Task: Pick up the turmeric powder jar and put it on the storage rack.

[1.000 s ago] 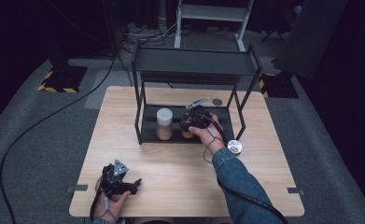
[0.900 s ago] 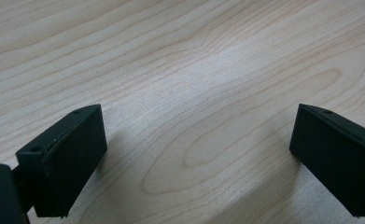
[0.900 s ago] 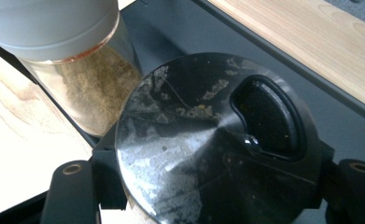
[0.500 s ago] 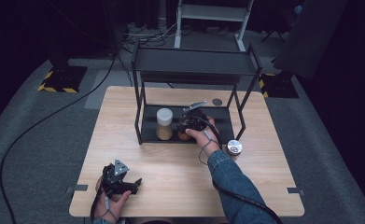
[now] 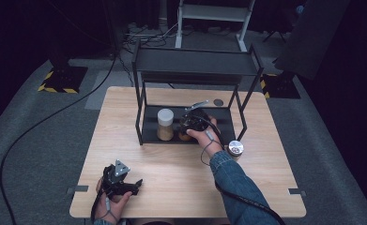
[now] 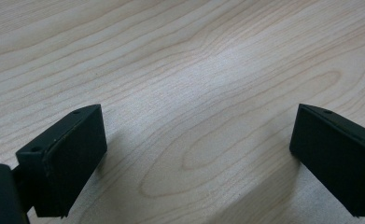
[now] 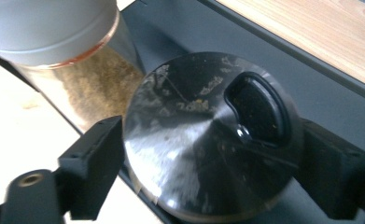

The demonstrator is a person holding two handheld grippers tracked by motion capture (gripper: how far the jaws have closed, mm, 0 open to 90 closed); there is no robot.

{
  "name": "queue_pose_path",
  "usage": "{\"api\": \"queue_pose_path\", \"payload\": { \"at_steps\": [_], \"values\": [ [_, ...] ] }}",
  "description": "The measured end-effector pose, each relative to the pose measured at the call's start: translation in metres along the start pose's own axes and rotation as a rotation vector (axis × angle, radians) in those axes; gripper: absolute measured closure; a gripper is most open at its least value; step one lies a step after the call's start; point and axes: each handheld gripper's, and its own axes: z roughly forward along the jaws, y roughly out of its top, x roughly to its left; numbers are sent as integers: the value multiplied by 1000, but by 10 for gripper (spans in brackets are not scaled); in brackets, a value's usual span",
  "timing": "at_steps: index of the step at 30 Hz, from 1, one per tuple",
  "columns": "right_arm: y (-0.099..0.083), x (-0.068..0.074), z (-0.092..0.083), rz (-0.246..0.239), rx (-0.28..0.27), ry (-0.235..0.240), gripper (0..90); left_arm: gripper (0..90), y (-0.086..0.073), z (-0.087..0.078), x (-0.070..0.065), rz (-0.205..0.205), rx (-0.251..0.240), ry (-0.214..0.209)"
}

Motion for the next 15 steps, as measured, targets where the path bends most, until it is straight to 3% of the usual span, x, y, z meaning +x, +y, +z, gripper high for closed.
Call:
{"api": "queue_pose_path", "payload": {
  "at_steps": [15],
  "values": [
    [-2, 7, -55, 4, -22, 8, 91, 37, 0, 0, 0, 1, 0, -3]
  ]
}}
